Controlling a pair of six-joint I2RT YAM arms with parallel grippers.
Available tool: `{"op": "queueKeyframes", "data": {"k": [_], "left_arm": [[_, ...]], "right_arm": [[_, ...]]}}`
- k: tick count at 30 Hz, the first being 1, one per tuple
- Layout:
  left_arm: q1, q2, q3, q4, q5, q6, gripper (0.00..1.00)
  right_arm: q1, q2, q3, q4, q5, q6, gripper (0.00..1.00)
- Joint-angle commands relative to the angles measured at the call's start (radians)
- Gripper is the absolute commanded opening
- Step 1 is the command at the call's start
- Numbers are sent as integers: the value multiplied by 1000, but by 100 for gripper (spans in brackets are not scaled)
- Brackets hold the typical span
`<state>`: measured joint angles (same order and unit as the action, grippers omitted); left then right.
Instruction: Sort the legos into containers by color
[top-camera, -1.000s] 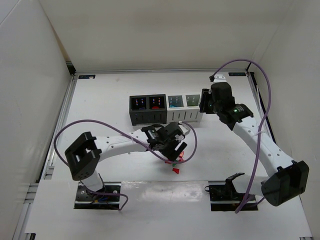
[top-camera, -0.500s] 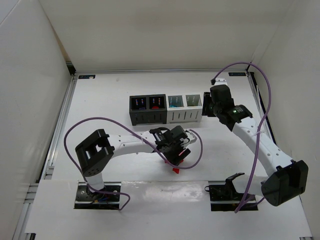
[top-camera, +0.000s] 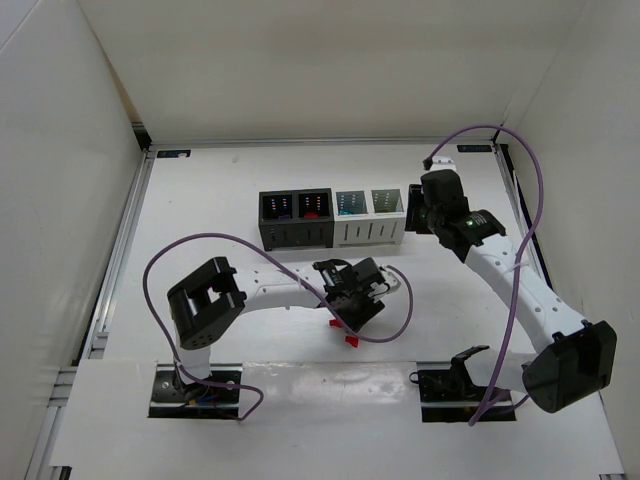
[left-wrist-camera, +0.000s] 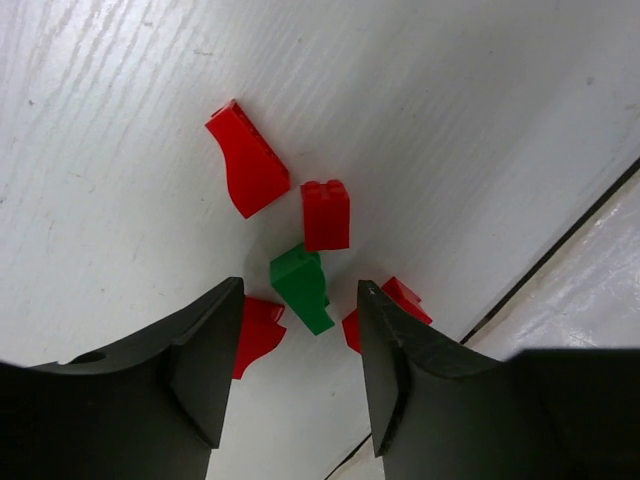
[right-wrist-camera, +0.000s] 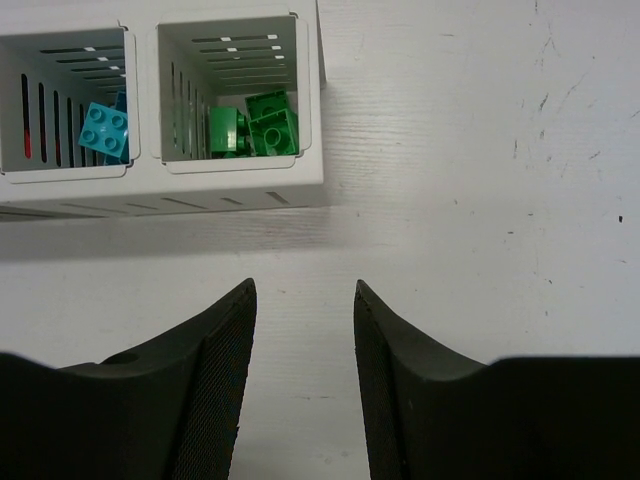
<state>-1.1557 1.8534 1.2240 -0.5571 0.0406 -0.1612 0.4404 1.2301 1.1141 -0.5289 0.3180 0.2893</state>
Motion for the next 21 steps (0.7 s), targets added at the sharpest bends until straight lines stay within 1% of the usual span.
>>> {"op": "queueKeyframes", "data": {"k": [1,5,8,12,15,18,19,21], "left_arm": [[-4,-11,29,-3,-30,-14,58],[-4,1,32,-12,-38,-21,56],[-2,9,37,-21,-36,-18,52],[-2,20,49,-29,-33,-17,50],[-3,32,55,-38,-33,-18,44],[-2,33,66,-43,-36,-18,36],[-4,36,66,-43,-38,-21,31],[-2,36,69,-56,-38,-27,28]], "right_arm": [[-3,-30,-13,4,24,14,48],[0,-29,-11,4,26,13,48],[1,-26,-10,6,29,11,48],[-5,-26,-7,1,30,11,48],[-9,-26,-8,3,29,11,48],[-8,-26,-8,1,29,11,48],[-9,-26,-10,3,30,11,48],[-9,-29,-7,1,30,10,48]]}}
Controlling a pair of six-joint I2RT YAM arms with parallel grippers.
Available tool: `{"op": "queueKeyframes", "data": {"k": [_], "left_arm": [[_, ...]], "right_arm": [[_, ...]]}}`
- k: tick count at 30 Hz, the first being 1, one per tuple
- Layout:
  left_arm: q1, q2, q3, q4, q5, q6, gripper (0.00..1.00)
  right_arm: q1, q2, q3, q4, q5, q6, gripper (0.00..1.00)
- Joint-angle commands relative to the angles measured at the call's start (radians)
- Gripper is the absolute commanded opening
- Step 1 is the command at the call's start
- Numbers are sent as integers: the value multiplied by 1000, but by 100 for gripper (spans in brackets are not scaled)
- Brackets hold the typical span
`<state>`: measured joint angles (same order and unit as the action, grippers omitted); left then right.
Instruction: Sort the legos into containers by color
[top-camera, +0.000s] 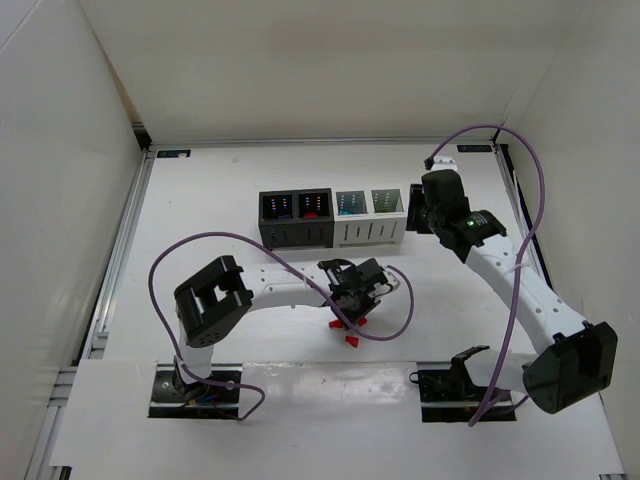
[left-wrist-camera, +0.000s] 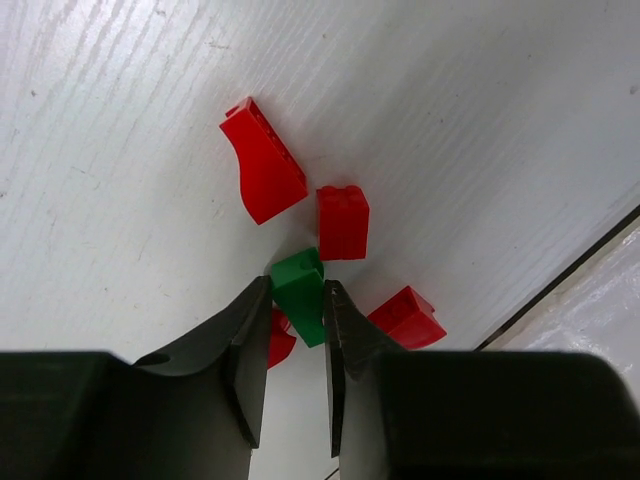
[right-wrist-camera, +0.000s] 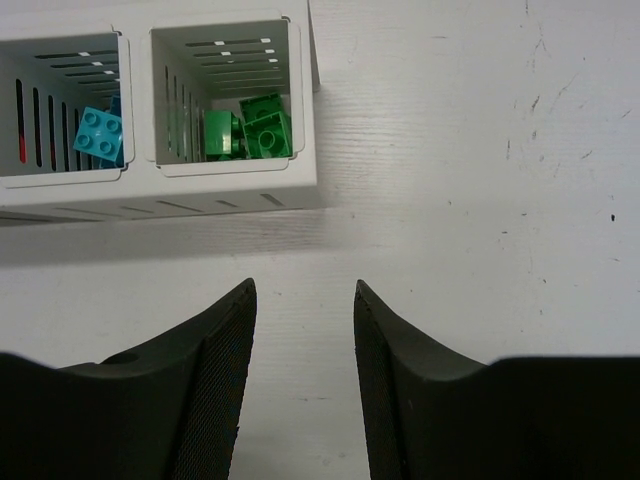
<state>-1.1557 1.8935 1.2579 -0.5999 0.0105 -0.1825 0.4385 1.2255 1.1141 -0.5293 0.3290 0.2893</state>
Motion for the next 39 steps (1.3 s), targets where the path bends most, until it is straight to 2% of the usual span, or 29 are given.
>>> {"op": "queueKeyframes", "data": {"k": [1,6,10,15,17,18,20,22,28,31,34,36,38,39], "left_arm": [[-4,-11,34,-14,-42,-12,26],[2,-82,14,-27,-124,-54,26],[43,-165,43,-40,-268,-49,26],[157,-209,187,41,-248,75,26],[197,-176,248,46,-218,120,26],[217,-128,344,46,-204,158,26],[249,-94,405,52,-150,175,26],[261,-12,527,52,-146,227,26],[284,198,851,19,-107,245,27],[286,252,925,15,-87,253,27],[284,272,928,26,-76,255,30],[284,276,916,37,-76,252,36],[287,279,904,51,-81,245,54],[287,283,902,55,-83,244,54]], "right_arm": [[-6,-29,-8,0,25,11,48],[-12,-55,-22,6,50,27,48],[-63,-95,-51,9,44,68,48],[-187,-168,-94,2,7,103,46],[-219,-205,-106,5,-24,94,46],[-224,-211,-106,0,-28,91,46],[-237,-230,-106,-9,-42,96,46],[-238,-235,-109,-1,-45,97,46],[-274,-221,-114,3,-62,100,46],[-285,-219,-117,6,-82,108,46],[-293,-221,-123,12,-93,106,46],[-291,-218,-122,11,-91,100,46],[-288,-215,-120,11,-97,96,46],[-291,-215,-117,9,-103,96,46]]}}
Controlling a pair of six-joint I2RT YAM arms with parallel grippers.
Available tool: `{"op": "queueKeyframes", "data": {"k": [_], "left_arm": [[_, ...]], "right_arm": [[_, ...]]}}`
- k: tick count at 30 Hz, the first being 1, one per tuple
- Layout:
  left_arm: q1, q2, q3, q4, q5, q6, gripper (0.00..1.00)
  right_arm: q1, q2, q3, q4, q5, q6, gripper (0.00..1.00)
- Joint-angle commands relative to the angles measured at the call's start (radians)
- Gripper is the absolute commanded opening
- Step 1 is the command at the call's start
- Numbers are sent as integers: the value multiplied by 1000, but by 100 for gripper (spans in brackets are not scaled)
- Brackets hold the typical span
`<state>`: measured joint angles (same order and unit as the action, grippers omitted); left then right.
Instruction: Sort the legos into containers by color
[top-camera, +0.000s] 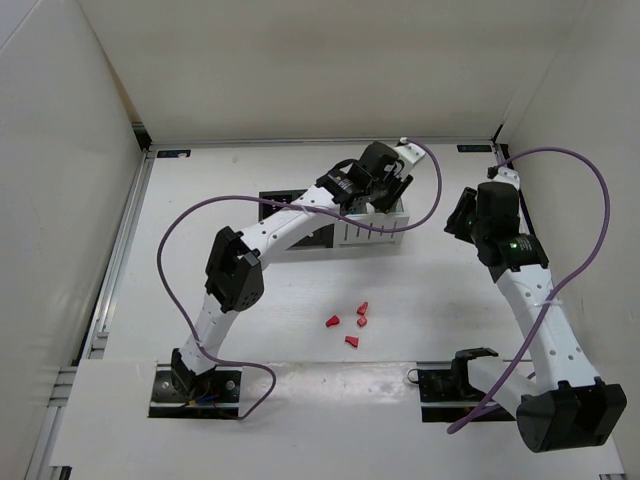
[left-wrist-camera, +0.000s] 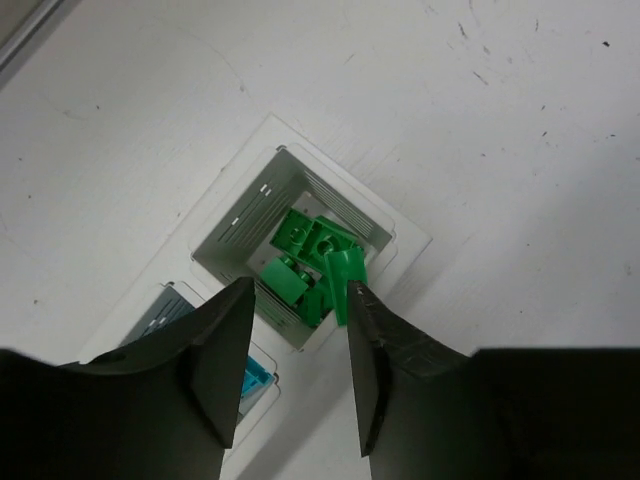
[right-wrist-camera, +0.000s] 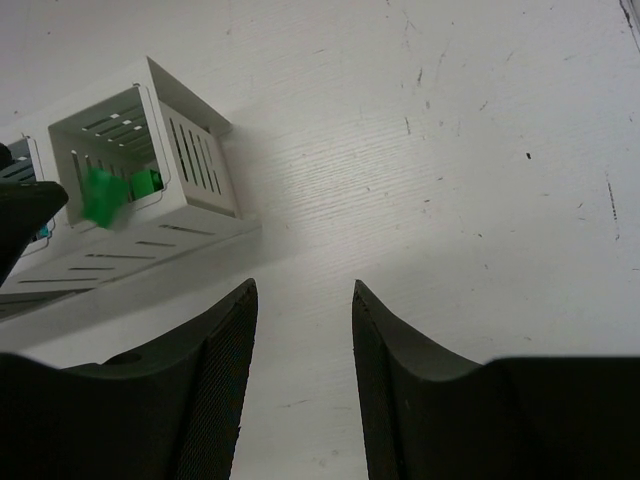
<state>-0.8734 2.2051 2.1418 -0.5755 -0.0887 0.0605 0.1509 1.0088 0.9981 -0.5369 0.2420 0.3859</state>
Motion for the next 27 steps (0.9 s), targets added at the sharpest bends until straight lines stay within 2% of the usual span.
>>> {"op": "queueKeyframes", "data": {"k": [1,4,5,10,11,12,14,15,16,17,18,21,25,26,27], "left_arm": [[5,-27,18,37,17,2,54],[5,-13,23,51,15,-10,61],[5,-13,26,52,17,-16,74],[10,-82,-5,20,14,-27,75],[11,-100,-25,29,12,-34,78],[19,-183,-108,32,12,-47,85],[31,-247,-187,60,4,-85,89],[36,-363,-327,68,1,-93,95],[36,-407,-382,104,-28,-123,98],[34,-450,-437,114,-60,-140,100],[34,-581,-600,121,-66,-175,100],[25,-745,-831,135,-161,-281,100],[-18,-979,-1058,56,-250,-445,100],[-39,-999,-1080,1,-264,-464,100],[-58,-1018,-1097,-23,-310,-479,100]], "right_arm": [[-1,2,0,18,-14,-4,46],[12,-7,4,9,-6,-10,46],[13,-12,4,6,-4,-12,46],[70,-39,-1,14,-15,-59,46],[90,-36,-3,11,-18,-62,46],[110,-36,-1,9,-23,-80,48],[137,-23,-6,20,-78,-152,50],[203,-16,-3,20,-96,-169,50],[231,5,5,17,-105,-180,51],[316,34,11,11,-96,-197,54],[343,65,23,-7,-90,-200,55],[433,168,34,-57,-92,-191,55],[559,257,-10,-70,-87,-188,61],[626,283,-13,-72,-57,-179,62],[642,315,-15,-87,-59,-159,62]]}}
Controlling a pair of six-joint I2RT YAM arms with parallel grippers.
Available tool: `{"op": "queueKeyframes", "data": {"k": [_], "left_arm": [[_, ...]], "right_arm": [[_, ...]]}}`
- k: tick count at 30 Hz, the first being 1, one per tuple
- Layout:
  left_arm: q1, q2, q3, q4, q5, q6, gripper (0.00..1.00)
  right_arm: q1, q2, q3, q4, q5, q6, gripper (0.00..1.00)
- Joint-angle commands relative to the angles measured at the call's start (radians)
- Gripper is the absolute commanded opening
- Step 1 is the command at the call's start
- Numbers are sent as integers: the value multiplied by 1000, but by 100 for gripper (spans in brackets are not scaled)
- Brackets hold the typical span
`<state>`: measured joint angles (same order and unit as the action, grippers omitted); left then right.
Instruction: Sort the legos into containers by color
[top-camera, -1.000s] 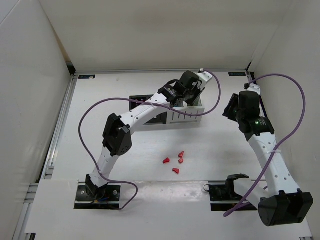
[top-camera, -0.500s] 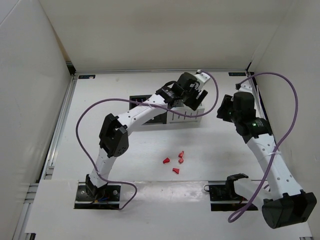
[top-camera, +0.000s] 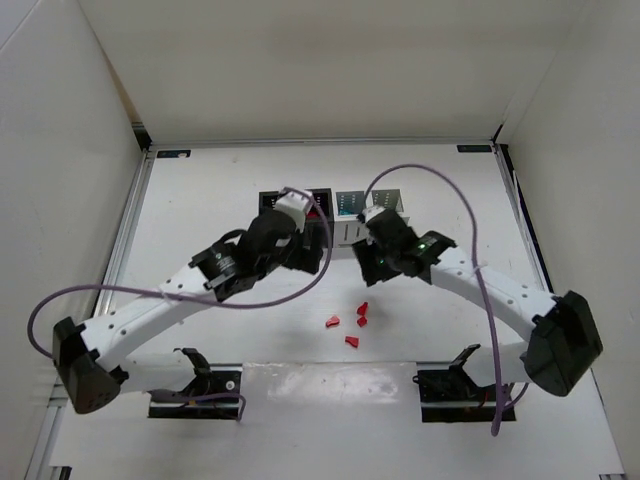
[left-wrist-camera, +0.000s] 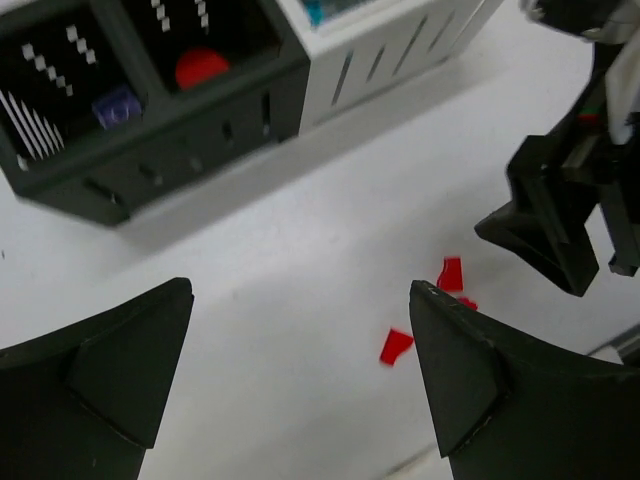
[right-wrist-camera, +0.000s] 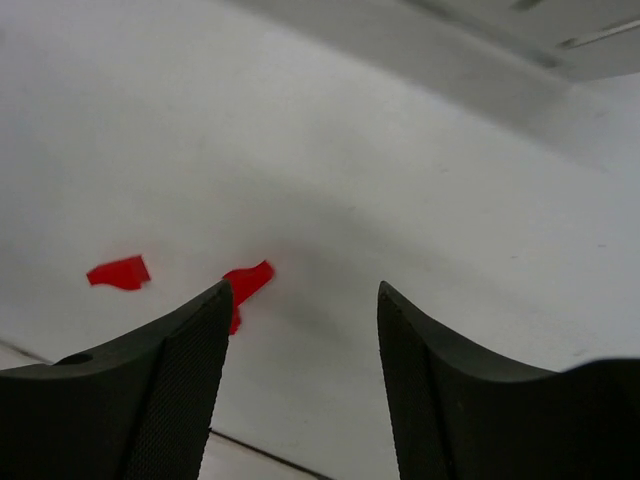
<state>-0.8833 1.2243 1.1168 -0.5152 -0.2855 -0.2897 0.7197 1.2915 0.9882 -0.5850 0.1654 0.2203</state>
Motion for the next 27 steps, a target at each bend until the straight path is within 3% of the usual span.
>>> {"op": "queueKeyframes", "data": {"k": [1,5,15,25,27], "left_arm": [[-57,-78,-99,-106,-125,-172,100],[-107,-124,-115,-241,-156,-223,100],[-164,-134,-100,-305,-185,-235,100],[-164,-135,-94,-293,-172,-187,100],[-166,-132,-94,-292,-172,-192,100]], "right_arm": [[87,57,-8,-48,23,22,64],[165,143,-26,-39,8,59,65],[251,316,-5,-39,9,123,65],[215,374,-32,3,-6,171,62],[207,382,-31,5,-3,160,58]]}}
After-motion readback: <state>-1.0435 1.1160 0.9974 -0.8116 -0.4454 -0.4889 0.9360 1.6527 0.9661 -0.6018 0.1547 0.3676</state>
